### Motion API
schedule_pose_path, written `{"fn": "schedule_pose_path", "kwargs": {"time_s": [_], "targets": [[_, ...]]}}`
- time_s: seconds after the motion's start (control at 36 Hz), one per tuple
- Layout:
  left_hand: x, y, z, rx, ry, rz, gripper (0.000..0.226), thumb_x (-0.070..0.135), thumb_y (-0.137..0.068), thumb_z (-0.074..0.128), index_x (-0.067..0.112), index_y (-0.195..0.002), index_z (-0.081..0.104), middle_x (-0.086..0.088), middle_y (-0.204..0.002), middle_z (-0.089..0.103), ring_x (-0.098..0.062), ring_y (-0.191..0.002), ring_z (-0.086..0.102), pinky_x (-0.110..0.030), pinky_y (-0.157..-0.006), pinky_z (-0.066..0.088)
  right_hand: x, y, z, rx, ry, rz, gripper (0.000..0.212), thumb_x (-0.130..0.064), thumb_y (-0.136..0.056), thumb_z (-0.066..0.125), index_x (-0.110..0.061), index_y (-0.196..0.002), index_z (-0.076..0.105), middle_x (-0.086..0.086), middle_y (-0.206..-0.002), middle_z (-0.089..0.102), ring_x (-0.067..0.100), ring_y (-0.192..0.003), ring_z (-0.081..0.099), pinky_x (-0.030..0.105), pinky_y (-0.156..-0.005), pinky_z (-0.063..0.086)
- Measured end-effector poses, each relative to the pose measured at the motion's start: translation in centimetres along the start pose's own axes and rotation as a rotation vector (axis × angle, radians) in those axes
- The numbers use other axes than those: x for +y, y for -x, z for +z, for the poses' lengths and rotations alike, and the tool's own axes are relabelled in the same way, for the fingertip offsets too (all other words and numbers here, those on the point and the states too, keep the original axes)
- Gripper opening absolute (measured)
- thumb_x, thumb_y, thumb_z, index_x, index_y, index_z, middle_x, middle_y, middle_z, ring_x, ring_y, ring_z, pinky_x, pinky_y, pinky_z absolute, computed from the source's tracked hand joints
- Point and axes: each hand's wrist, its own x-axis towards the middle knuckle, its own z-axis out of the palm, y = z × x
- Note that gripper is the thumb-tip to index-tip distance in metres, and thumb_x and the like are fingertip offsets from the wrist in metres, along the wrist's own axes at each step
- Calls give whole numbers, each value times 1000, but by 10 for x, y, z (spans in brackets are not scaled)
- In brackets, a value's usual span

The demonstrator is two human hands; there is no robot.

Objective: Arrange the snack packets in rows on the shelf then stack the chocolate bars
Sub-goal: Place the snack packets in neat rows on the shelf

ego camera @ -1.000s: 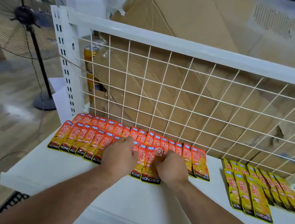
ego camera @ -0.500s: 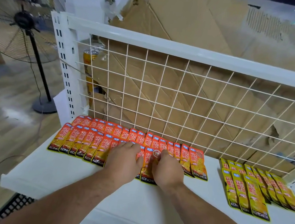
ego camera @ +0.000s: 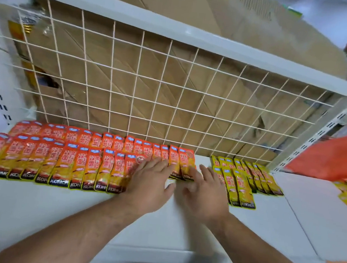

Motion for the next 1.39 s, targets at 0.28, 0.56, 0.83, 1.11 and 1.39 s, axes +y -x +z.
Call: {"fn": "schedule_pose_path", "kwargs": {"time_s": [0.28, 0.56, 0.83, 1.11, 1.39], "targets": [[82, -19, 24, -151, -12, 106, 66, 57, -91, 29, 31, -152, 32, 7, -160, 29, -19, -148, 21, -38, -120, 9, 79, 46, -28, -64, -20, 164, 71, -58, -88, 46, -33, -153, 33, 1, -160, 32, 25, -147, 27, 42, -115, 32], [202, -12, 44, -174, -46, 139, 61, 52, -98, 41, 31, -154, 27, 6, -161, 25, -17, -149, 17, -36, -121, 5, 181, 107, -47, -52, -44, 213, 89, -68, -75, 15, -28, -150, 41, 5, -157, 38, 26, -144, 34, 40, -116, 31], [343, -9, 81, -176, -82, 202, 61, 52, -98, 41, 28, -153, 30, 3, -161, 27, -19, -149, 19, -36, -121, 7, 312, 177, -74, -51, -115, 280, 72, -60, -88, 44, -23, -150, 42, 9, -157, 36, 29, -143, 33, 40, -117, 30], [444, -31, 125, -225, -70, 340, 67, 57, -90, 34, 27, -150, 37, 1, -158, 34, -20, -145, 28, -37, -120, 16, 416, 226, -95, -40, -92, 384, 68, -58, -97, 44, -23, -154, 33, 9, -161, 29, 26, -147, 25, 35, -120, 20], [511, -87, 173, -290, -40, 468, 74, 58, -84, 26, 27, -151, 36, 2, -158, 33, -20, -145, 27, -38, -120, 15, 492, 219, -90, -52, -123, 516, 66, -54, -97, 47, -24, -154, 32, 6, -161, 26, 24, -148, 21, 35, -120, 18]]}}
